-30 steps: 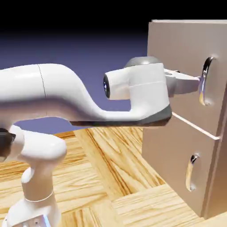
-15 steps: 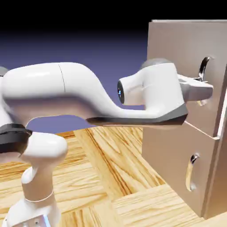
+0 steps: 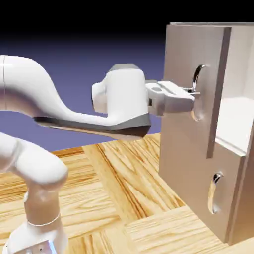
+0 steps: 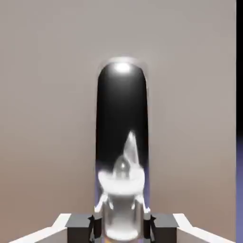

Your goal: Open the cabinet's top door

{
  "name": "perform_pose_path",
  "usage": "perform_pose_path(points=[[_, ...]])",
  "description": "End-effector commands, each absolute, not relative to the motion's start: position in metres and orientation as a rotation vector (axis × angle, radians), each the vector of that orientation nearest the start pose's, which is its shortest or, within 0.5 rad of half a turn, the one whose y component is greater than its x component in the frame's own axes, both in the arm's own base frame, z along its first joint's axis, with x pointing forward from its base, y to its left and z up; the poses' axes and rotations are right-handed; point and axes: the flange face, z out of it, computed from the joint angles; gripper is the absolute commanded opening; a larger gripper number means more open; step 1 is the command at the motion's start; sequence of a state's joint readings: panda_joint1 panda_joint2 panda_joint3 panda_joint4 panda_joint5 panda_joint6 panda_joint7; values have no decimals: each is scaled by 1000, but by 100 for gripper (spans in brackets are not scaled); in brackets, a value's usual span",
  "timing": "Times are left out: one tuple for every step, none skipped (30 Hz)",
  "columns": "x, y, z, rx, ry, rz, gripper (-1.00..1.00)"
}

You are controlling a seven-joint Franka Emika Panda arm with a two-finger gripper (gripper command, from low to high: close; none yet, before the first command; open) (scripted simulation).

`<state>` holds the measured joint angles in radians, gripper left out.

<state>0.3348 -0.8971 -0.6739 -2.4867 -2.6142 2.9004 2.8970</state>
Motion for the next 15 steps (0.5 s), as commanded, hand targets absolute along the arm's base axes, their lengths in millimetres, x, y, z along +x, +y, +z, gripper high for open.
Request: perform_pose_path(points=[[327, -131, 559, -1725, 1016, -1939, -100], [322, -128, 559, -1722, 1031, -1947, -100], [317, -124, 559, -1719, 1046, -1956, -100], [312, -120, 559, -1717, 1060, -1964, -100], [307, -117, 559, -1714, 1075, -1972, -100], [302, -113, 559, -1711, 1088, -1980, -100], [298, -109, 559, -1708, 1103, -1988, -100], [293, -105, 559, -1705, 1118, -1996, -100], [288, -101, 559, -1701, 1135, -2005, -100], [283, -96, 559, -1697, 1152, -2015, -100], [277, -91, 559, -1693, 1169, -2024, -100], [272, -86, 559, -1689, 1186, -2033, -100], [268, -81, 559, -1685, 1203, -2042, -100], [263, -77, 559, -1681, 1219, -2051, -100], [258, -72, 559, -1677, 1235, -2059, -100]])
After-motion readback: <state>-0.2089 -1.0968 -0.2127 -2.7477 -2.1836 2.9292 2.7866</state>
